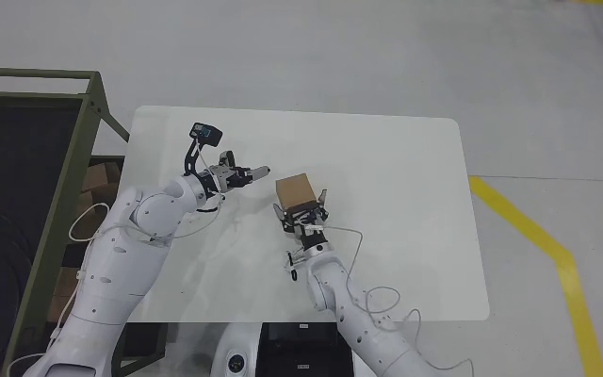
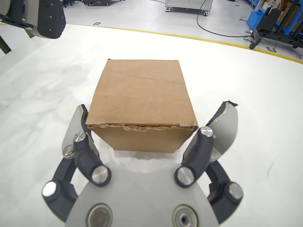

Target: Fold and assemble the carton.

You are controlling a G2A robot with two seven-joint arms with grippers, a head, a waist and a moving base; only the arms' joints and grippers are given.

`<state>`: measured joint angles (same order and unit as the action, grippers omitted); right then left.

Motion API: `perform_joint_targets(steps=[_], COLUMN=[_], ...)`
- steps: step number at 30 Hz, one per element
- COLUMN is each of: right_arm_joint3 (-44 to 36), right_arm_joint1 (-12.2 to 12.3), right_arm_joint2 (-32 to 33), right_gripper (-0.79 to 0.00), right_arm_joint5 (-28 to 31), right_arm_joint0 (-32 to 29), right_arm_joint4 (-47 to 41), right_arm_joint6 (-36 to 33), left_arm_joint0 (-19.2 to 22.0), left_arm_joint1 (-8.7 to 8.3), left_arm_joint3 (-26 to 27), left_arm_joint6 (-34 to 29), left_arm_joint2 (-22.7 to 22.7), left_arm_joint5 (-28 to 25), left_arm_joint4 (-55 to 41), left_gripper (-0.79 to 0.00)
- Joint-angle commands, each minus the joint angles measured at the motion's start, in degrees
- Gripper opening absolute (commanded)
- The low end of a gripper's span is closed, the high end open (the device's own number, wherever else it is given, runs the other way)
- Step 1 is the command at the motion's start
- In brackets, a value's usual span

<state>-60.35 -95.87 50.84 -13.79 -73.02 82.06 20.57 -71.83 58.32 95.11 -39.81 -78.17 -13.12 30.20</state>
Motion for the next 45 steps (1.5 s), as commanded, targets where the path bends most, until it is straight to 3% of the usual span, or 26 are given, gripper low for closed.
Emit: perform_joint_targets(steps=[1,11,13,14,19,34,45], right_arm_joint3=[0.5,2.1,2.2,2.3,2.7,1.2,-5.5], right_arm_joint1=[-0.1,-0.2,-0.1,0.0,0.0,1.2,3.9], right_arm_joint2=[-0.1,0.6,0.9,1.0,1.5,3.4,6.2], right_gripper=[0.000,0.000,-0.086,-0.191,-0.311,-0.237,-0.203], right_arm_joint5=[0.1,3.3,4.3,4.7,5.6,8.3,12.2], right_arm_joint0=[0.3,2.0,2.2,2.3,2.7,1.0,-5.0], right_arm_joint4=[-0.4,-1.1,-1.3,-1.4,-1.7,0.6,7.6], right_arm_joint6=[0.1,-0.1,-0.2,-0.2,-0.3,1.1,2.1], left_arm_joint0=[0.0,0.0,0.0,0.0,0.0,0.0,0.0], left_arm_joint1=[0.00,0.00,0.00,0.00,0.00,0.00,0.00], left_arm_joint3=[0.0,0.0,0.0,0.0,0.0,0.0,0.0], left_arm_joint6=[0.0,0.0,0.0,0.0,0.0,0.0,0.0], left_arm_joint2=[0.0,0.0,0.0,0.0,0.0,0.0,0.0], left_arm_joint5=[0.0,0.0,0.0,0.0,0.0,0.0,0.0], left_arm_joint4=[0.0,0.0,0.0,0.0,0.0,0.0,0.0], left_gripper=[0.000,0.000,0.000,0.000,0.000,0.000,0.000])
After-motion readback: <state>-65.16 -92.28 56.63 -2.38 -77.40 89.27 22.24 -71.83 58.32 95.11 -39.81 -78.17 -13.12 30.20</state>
